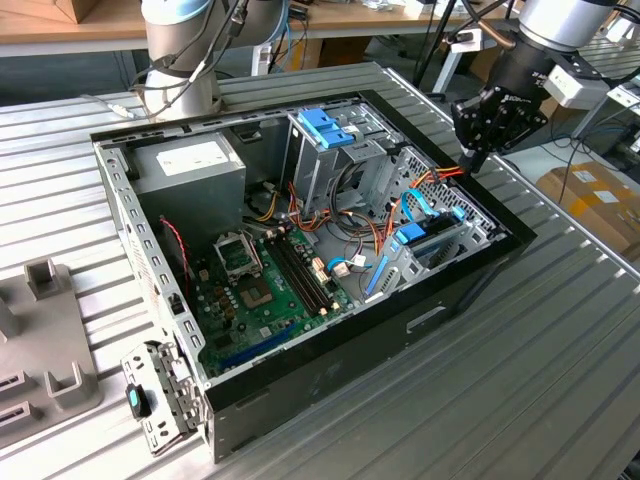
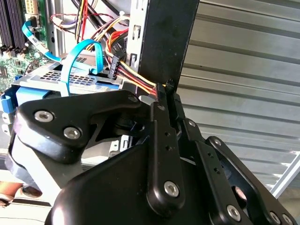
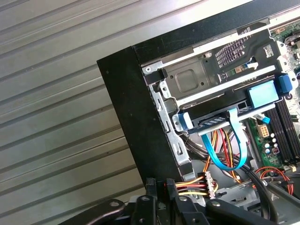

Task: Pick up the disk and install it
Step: 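Insert the second disk wire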

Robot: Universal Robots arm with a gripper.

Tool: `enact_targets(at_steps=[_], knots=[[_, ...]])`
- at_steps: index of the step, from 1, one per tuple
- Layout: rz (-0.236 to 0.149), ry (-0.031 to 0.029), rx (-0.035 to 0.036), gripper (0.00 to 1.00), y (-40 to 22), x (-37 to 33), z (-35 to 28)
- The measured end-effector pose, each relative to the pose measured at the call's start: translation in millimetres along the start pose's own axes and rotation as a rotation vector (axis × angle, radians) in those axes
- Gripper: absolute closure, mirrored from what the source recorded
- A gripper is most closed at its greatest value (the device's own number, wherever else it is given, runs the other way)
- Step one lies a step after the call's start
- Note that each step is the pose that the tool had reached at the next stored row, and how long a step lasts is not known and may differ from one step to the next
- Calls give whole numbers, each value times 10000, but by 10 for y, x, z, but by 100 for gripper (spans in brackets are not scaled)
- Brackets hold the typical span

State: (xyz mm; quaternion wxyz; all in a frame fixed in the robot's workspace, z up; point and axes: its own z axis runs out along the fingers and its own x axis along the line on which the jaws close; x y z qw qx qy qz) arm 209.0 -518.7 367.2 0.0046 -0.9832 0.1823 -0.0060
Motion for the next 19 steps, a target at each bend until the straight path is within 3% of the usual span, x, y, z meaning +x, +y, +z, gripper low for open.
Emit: enact_targets(at_steps=[13, 19], knots=[[0, 0, 0, 84, 3, -7, 0], [0, 0, -1, 84, 2, -6, -49]])
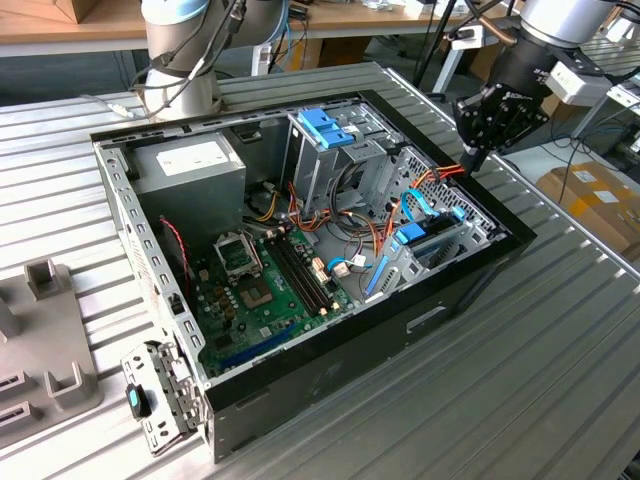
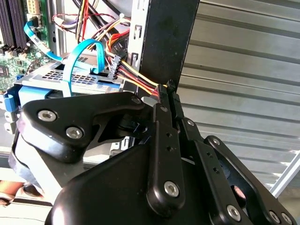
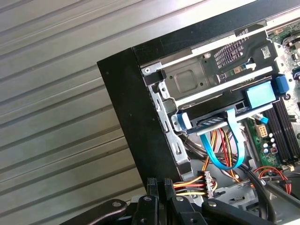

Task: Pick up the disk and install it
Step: 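Insert the second disk wire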

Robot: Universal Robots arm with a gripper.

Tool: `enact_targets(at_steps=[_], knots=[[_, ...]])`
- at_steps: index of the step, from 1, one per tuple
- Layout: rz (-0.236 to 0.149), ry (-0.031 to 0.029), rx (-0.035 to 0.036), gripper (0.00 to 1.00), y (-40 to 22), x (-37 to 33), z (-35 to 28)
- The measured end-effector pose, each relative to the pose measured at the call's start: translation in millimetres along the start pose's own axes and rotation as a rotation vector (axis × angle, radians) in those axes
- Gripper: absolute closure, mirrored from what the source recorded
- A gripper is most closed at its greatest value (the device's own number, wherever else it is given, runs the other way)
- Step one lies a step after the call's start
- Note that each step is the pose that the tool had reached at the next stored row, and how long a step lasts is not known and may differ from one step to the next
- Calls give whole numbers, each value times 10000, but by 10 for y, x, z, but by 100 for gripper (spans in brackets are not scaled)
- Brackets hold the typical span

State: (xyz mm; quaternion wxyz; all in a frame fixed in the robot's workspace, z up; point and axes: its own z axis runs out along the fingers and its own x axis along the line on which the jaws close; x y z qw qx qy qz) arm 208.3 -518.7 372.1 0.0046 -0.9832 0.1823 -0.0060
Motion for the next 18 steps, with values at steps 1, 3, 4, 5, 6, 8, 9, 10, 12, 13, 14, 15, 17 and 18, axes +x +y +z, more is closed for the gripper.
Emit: enact_targets(at_steps=[1, 3, 4, 5, 6, 8, 9, 10, 12, 13, 14, 15, 17, 18], knots=[[0, 0, 0, 84, 0, 0, -9], [0, 0, 0, 84, -1, 0, -39], [0, 0, 1, 84, -1, 0, -51], [0, 0, 0, 84, -1, 1, -73], [0, 0, 0, 84, -1, 1, -86], [0, -1, 0, 84, -2, 1, -132], [0, -1, 1, 84, -2, 2, -166], [0, 0, 0, 84, -2, 2, -189], [0, 0, 0, 84, -3, 2, -226], [0, 0, 0, 84, -3, 3, -244], [0, 0, 1, 84, -3, 3, -270], [0, 0, 0, 84, -4, 3, -299], [0, 0, 0, 84, -4, 3, -330], [0, 0, 0, 84, -4, 4, -367]])
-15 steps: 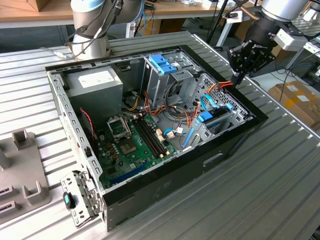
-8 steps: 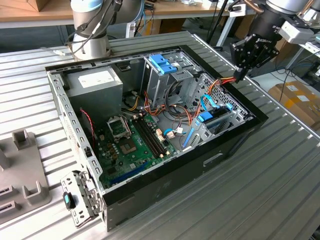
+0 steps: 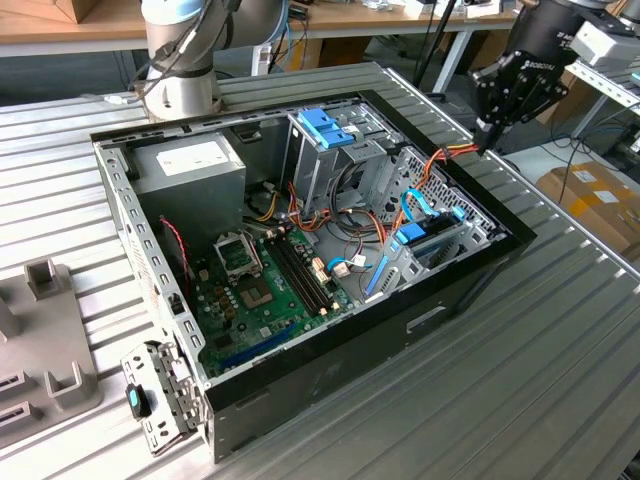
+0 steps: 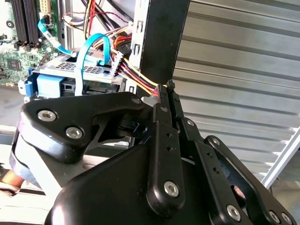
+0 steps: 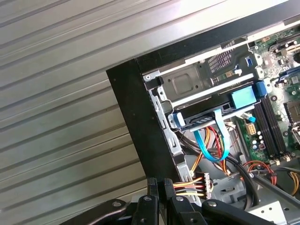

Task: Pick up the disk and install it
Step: 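Insert the second disk wire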

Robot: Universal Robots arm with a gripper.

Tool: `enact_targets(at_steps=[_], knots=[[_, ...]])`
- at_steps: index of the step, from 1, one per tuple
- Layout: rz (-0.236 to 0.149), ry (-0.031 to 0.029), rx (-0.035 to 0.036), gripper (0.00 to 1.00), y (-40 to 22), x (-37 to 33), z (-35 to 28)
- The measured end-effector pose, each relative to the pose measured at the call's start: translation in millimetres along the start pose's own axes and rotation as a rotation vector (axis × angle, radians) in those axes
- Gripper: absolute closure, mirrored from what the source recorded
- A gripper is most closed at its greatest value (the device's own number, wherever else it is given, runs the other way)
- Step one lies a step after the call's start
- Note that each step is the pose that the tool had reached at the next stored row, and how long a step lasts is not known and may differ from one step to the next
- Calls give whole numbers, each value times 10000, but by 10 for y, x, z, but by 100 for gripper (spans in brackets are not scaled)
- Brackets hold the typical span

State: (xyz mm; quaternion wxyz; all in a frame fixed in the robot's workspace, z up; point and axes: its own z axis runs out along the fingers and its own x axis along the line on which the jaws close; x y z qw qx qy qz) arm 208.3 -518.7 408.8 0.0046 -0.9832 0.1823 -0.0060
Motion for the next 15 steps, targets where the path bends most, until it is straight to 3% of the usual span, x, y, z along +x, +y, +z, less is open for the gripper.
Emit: enact_targets(at_steps=[3, 15], knots=[[0, -1, 1, 84, 0, 1, -49], [95, 1, -2, 84, 0, 1, -53]])
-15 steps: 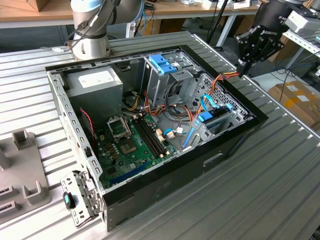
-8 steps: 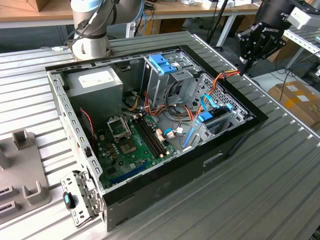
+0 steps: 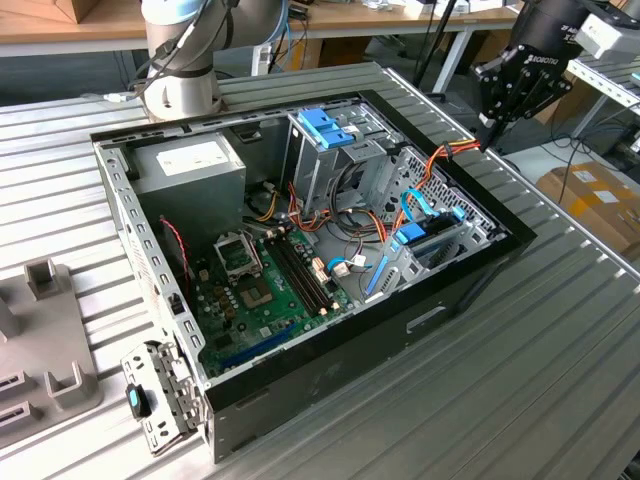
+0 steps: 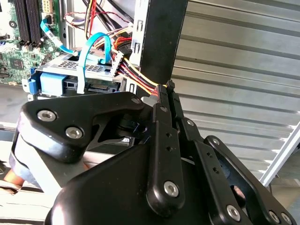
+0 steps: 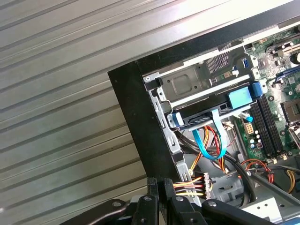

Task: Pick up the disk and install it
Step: 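Insert the second disk wire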

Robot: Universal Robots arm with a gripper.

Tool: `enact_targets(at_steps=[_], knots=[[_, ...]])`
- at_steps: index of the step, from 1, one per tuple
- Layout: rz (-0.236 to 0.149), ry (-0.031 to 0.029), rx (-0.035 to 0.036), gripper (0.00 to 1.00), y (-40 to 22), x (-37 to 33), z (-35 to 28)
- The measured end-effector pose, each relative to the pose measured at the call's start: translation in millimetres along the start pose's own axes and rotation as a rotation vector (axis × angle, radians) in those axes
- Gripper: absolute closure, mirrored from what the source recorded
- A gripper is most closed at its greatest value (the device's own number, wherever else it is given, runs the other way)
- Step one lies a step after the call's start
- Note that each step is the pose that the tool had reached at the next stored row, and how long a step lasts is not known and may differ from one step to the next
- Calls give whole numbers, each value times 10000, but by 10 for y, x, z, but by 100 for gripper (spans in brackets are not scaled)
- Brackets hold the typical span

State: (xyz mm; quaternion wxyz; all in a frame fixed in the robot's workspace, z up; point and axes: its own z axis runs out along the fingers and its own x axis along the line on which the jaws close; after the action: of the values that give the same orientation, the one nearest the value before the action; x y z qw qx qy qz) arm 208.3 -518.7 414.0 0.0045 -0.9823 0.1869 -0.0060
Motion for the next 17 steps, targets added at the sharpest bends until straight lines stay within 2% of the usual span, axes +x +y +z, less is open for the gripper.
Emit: enact_targets(at_steps=[5, 11, 13, 14, 17], knots=[[554, 6, -4, 84, 0, 0, 4], [1468, 16, -14, 84, 0, 0, 8], [1821, 20, -18, 84, 0, 0, 10], [2194, 24, -21, 84, 0, 0, 11], [2907, 32, -28, 84, 0, 0, 14]])
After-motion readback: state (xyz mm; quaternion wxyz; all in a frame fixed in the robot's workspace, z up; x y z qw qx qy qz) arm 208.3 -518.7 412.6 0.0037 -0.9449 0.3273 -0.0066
